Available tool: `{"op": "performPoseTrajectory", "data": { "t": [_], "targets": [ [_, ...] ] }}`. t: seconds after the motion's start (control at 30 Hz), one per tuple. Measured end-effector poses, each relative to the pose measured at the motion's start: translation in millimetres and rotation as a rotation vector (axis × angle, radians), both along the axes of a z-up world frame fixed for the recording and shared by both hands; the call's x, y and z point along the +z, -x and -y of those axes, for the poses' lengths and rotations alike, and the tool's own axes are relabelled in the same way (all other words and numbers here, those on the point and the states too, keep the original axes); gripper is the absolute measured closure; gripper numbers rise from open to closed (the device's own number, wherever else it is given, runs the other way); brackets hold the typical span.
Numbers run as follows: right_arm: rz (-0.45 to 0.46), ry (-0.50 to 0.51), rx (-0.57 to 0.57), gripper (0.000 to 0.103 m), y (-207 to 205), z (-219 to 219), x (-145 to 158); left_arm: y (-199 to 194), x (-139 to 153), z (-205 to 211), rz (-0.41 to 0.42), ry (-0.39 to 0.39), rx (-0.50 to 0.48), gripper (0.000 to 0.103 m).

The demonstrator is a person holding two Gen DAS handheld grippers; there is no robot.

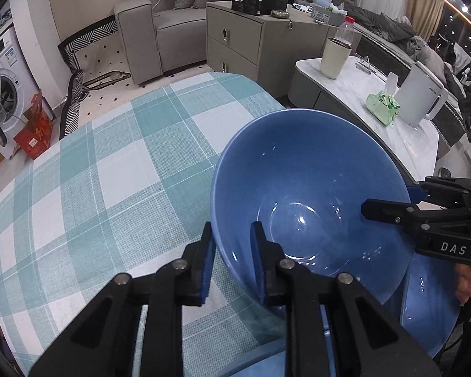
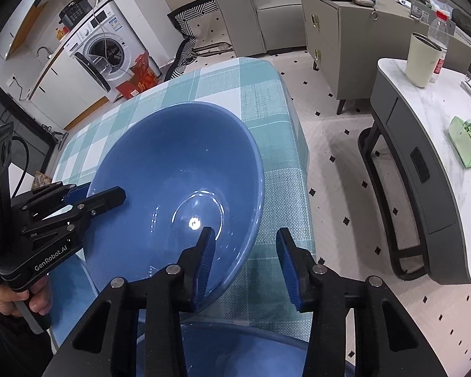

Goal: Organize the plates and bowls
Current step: 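Close both grippers on the rim of a blue bowl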

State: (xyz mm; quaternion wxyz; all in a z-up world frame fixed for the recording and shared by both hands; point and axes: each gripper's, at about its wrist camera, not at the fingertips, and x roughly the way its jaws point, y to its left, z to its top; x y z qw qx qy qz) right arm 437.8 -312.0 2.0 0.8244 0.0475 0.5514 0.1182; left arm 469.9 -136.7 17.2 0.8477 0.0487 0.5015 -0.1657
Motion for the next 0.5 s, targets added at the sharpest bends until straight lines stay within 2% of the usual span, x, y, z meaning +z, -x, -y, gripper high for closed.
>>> {"op": "performPoseTrajectory", "data": {
  "t": [0.37,0.5],
  "targets": [
    [0.032,0.036,0.032,0.08,6,-10,4,2,4,1,0.012,-0.001,-0.004,0.087],
    [0.047,0.07,0.037,0.082,8,-15,5,4,5,1,0.02,-0.007,-0.004,0.087]
  ]
}}
